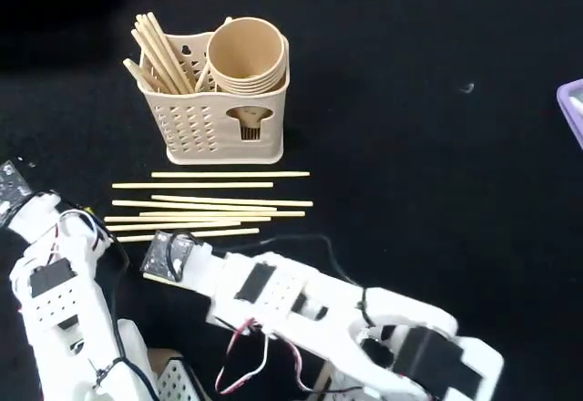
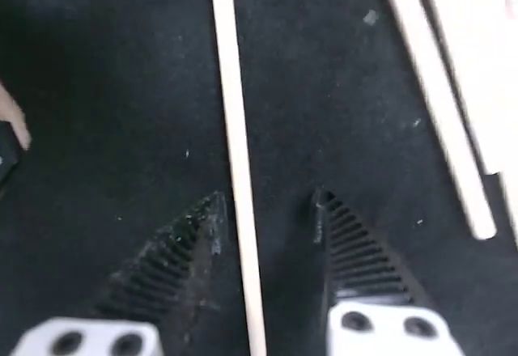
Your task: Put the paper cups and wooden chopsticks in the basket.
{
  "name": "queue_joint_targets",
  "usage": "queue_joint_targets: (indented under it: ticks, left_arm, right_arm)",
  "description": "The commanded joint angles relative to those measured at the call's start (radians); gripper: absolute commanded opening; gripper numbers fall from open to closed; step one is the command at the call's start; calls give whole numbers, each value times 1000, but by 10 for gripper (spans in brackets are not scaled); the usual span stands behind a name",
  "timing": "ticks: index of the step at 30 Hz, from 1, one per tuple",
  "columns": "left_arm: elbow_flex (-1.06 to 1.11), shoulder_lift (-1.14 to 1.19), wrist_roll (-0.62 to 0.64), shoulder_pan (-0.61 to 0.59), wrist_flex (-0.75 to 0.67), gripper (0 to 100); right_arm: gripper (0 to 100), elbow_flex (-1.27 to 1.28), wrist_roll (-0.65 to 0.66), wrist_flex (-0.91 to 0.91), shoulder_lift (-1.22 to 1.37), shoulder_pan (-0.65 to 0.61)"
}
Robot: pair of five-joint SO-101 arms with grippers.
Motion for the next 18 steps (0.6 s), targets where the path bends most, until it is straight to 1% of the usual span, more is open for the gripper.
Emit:
queue_joint_targets:
  ticks: [1, 7, 8, 11, 13, 14, 18]
  left_arm:
    - [-21, -18, 12, -56, -17, 137]
    - [-21, -18, 12, -56, -17, 137]
    - [-21, -18, 12, -58, -17, 137]
    - [-21, -18, 12, -62, -17, 137]
    - [-21, -18, 12, -62, -17, 137]
    - [-21, -18, 12, -61, -17, 137]
    - [-21, -18, 12, -53, -17, 137]
  right_arm:
    - [173, -102, 43, 43, 64, 18]
    - [160, -177, 41, 94, 145, 20]
    - [134, -179, 41, 94, 151, 21]
    - [8, -185, 41, 84, 150, 55]
    - [20, -197, 40, 94, 148, 95]
    - [10, -202, 40, 94, 137, 117]
    - [11, -193, 40, 95, 42, 178]
